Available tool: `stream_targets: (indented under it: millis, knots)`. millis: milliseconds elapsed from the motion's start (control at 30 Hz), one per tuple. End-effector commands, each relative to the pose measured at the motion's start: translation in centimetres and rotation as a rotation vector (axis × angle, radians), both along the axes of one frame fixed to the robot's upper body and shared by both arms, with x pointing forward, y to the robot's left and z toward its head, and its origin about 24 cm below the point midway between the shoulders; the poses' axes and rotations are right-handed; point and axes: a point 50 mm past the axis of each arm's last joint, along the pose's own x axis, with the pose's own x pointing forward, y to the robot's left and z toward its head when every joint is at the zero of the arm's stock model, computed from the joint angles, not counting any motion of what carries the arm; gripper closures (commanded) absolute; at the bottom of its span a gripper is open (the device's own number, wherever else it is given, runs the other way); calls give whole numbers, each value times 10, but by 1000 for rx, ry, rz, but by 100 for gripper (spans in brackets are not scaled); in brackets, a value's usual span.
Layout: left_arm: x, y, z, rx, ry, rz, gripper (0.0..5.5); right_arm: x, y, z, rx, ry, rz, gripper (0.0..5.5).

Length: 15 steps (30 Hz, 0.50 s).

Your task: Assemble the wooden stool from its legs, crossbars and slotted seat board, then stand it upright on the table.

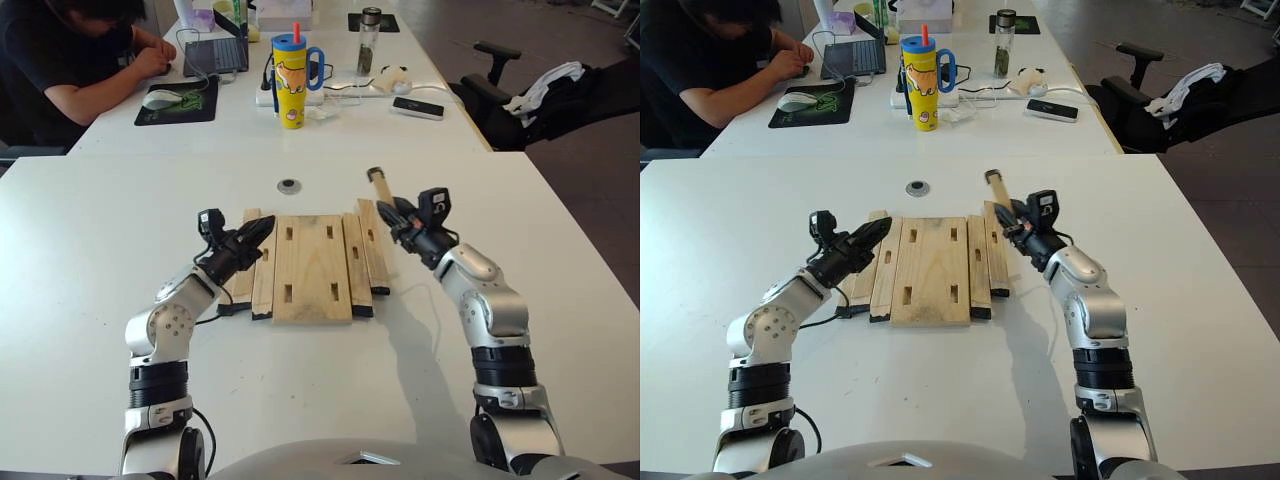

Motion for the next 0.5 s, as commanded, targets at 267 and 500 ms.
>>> stream_targets:
  millis: [267,500]
  knots:
    - [2,-18,14,-175,71,-168,367,-23,26,4,89,-56,295,420]
    - [-1,-21,17,-209,75,-211,367,-29,33,2,25,-109,324,420]
